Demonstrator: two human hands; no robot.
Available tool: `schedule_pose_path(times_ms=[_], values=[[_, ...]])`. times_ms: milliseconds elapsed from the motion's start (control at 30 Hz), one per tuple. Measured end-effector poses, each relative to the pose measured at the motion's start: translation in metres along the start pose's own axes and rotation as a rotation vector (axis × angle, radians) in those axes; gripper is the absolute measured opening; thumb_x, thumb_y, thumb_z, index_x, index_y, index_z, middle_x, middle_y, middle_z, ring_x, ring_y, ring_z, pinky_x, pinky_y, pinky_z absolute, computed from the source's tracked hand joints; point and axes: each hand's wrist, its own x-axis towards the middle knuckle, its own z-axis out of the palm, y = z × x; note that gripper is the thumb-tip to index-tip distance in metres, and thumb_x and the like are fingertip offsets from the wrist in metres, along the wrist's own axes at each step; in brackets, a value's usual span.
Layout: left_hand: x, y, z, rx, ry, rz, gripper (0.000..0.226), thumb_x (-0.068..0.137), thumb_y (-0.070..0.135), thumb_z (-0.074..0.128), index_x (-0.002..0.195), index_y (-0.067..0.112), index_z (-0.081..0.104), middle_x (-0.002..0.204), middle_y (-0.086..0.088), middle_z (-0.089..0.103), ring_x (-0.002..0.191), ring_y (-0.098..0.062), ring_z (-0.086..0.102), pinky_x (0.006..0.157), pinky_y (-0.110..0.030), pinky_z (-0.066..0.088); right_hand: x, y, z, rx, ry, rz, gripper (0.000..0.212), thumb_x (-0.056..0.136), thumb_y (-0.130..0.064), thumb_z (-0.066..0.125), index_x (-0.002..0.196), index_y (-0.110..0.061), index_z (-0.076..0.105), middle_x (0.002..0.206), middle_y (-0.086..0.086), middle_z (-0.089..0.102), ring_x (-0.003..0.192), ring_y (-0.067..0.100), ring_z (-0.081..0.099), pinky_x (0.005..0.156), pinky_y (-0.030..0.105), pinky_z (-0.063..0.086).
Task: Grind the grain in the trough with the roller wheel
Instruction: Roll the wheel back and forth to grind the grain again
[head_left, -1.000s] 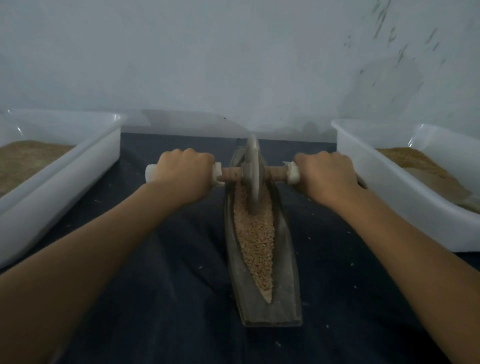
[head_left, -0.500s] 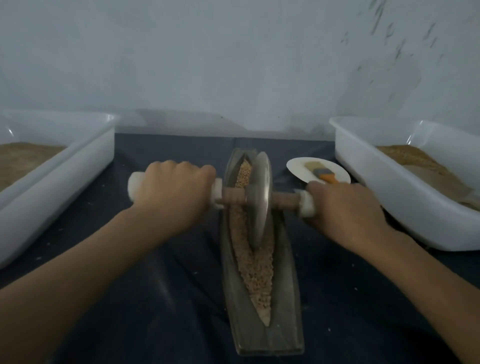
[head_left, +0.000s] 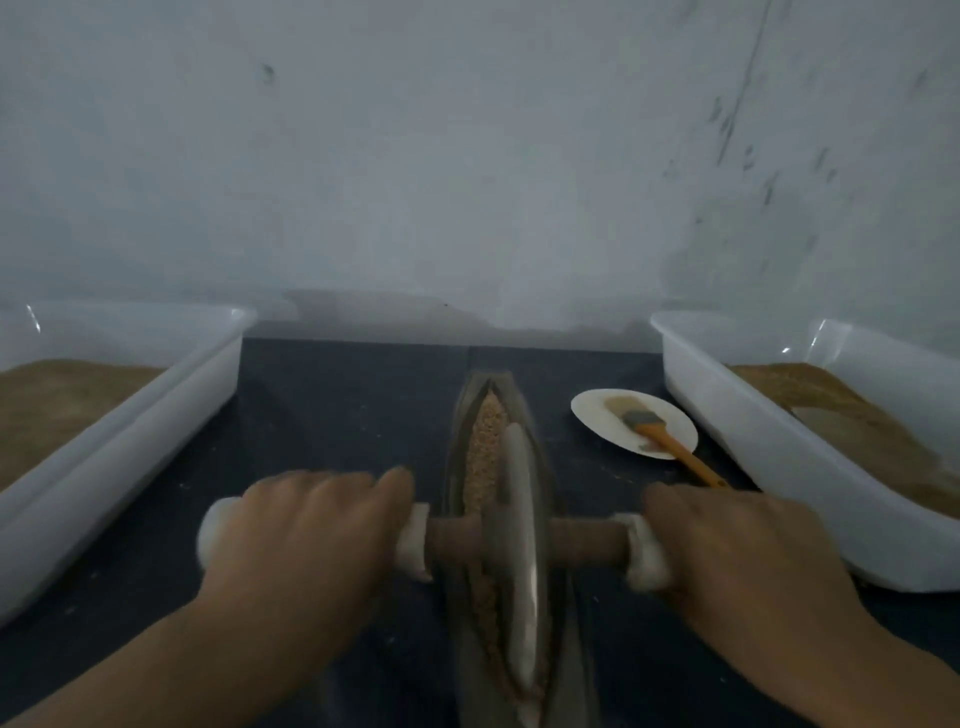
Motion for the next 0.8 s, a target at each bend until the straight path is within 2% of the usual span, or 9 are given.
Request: schedule_pose_path(times_ms=[67,100,200,300,367,467,567,700,800], values=[[-0.015,0.000,-0.010,-0.075,0.034,0.045,0.065,0.026,0.043,0.084,0.067,0.032,0.035,0.050,0.012,0.040,0.037,-0.015,0.047,0.042,-0.021,0.020,-0.006,0.000,-0.005,-0.048,-0.067,-0.037,0.057,0.045,-0.042,0.084,0.063,-0.039,0.030,0.054,-0.012,0.040,0.046,0.008,0.044,0.042,0.028,0.041],[-0.016,0.001,-0.012,-0.077,-0.034,0.027,0.063,0.030,0.045,0.083,0.069,0.033,0.035,0.051,0.012,0.038,0.039,-0.014,0.047,0.043,-0.023,0.023,-0.006,0.000,-0.007,-0.042,-0.050,-0.088,0.062,0.033,-0.039,0.087,0.063,-0.038,0.033,0.050,-0.011,0.042,0.041,0.010,0.044,0.037,0.028,0.040],[0.006,-0.001,0.009,0.003,-0.187,-0.152,0.041,0.073,0.051,0.062,0.077,0.037,0.023,0.063,0.010,0.036,0.055,-0.008,0.037,0.054,-0.029,0.027,0.007,0.001,-0.002,-0.080,0.102,-0.109,0.062,0.019,-0.019,0.089,0.057,-0.024,0.041,0.042,-0.004,0.042,0.029,0.018,0.040,0.032,0.022,0.026],[0.041,-0.013,0.044,-0.036,-0.162,-0.264,0.024,0.083,0.044,0.054,0.078,0.033,0.033,0.066,0.009,0.042,0.059,-0.012,0.042,0.057,-0.029,0.031,0.055,0.002,0.011,-0.167,0.093,-0.082,0.047,0.047,-0.029,0.088,0.070,-0.023,0.048,0.057,-0.002,0.053,0.045,0.022,0.049,0.042,0.027,0.028],[0.067,-0.024,0.063,-0.041,-0.114,-0.310,0.019,0.083,0.040,0.055,0.080,0.030,0.039,0.076,0.008,0.055,0.066,-0.018,0.052,0.060,-0.030,0.035,0.095,0.007,0.020,-0.168,0.043,-0.041,0.030,0.074,-0.036,0.073,0.084,-0.025,0.047,0.075,-0.002,0.060,0.064,0.023,0.056,0.054,0.031,0.035],[0.099,-0.033,0.070,0.005,-0.107,-0.313,0.018,0.083,0.035,0.057,0.081,0.029,0.040,0.086,0.001,0.062,0.073,-0.024,0.057,0.062,-0.034,0.037,0.127,0.012,0.032,-0.120,0.002,0.046,0.018,0.083,-0.032,0.063,0.091,-0.023,0.050,0.087,0.003,0.064,0.078,0.028,0.060,0.059,0.032,0.032],[0.100,-0.026,0.057,0.046,-0.110,-0.263,0.016,0.083,0.031,0.058,0.087,0.026,0.044,0.089,0.002,0.063,0.079,-0.024,0.060,0.063,-0.034,0.036,0.106,0.008,0.037,-0.072,-0.013,0.078,0.019,0.083,-0.034,0.064,0.089,-0.024,0.048,0.083,0.000,0.062,0.075,0.024,0.059,0.058,0.031,0.033],[0.039,-0.002,0.019,0.081,-0.081,-0.134,0.033,0.073,0.031,0.070,0.084,0.028,0.040,0.078,0.007,0.058,0.070,-0.017,0.060,0.059,-0.030,0.034,0.033,0.006,0.022,-0.071,-0.009,-0.014,0.042,0.063,-0.041,0.078,0.072,-0.034,0.037,0.061,-0.009,0.048,0.052,0.008,0.038,0.043,0.023,0.026],[-0.005,0.008,-0.008,-0.022,0.182,0.061,0.044,0.036,0.017,0.084,0.066,0.019,0.053,0.052,0.003,0.048,0.041,-0.023,0.049,0.045,-0.031,0.036,0.000,0.001,-0.006,-0.007,0.049,-0.140,0.072,0.022,-0.037,0.092,0.064,-0.035,0.033,0.054,-0.015,0.025,0.045,0.003,0.021,0.041,0.014,0.012]])
